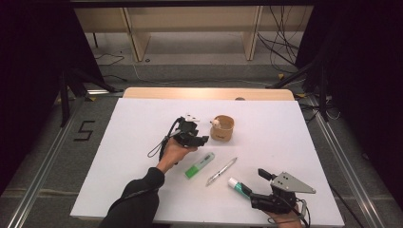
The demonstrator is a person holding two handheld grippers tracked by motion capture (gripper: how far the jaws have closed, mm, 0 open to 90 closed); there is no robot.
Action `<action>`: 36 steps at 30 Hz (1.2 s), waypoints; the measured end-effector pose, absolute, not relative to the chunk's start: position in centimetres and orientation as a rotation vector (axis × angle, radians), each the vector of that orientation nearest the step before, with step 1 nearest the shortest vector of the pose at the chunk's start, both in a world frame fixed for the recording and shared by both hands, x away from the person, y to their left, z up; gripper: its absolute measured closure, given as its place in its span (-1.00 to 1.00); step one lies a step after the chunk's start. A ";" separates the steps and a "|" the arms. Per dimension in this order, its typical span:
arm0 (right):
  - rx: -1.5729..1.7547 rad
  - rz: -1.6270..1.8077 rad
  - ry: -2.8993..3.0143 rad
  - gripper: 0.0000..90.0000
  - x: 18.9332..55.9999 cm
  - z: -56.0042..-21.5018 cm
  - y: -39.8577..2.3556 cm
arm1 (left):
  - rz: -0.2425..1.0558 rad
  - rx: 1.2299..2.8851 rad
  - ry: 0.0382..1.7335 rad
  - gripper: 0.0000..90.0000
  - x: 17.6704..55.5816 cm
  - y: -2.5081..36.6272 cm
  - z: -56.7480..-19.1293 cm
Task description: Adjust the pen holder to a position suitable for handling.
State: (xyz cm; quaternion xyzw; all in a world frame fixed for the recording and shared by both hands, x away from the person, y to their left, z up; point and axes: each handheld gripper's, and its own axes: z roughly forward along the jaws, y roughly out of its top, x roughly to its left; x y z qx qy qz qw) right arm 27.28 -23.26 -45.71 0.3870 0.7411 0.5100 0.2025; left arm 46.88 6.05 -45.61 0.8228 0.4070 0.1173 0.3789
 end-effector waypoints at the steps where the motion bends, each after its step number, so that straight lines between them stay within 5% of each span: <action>1: 1.077 1.423 2.068 -0.54 27.3 -45.7 -23.2 | 0.301 2.115 1.023 -0.13 46.3 6.2 -45.4; 9: 1.082 1.414 2.066 -0.54 27.3 -45.8 -23.2 | 0.269 2.149 0.964 -0.41 43.3 7.2 -44.7; 36: 1.076 1.412 2.078 -0.54 27.4 -46.0 -23.5 | 0.259 2.258 0.932 -0.57 40.0 9.2 -44.8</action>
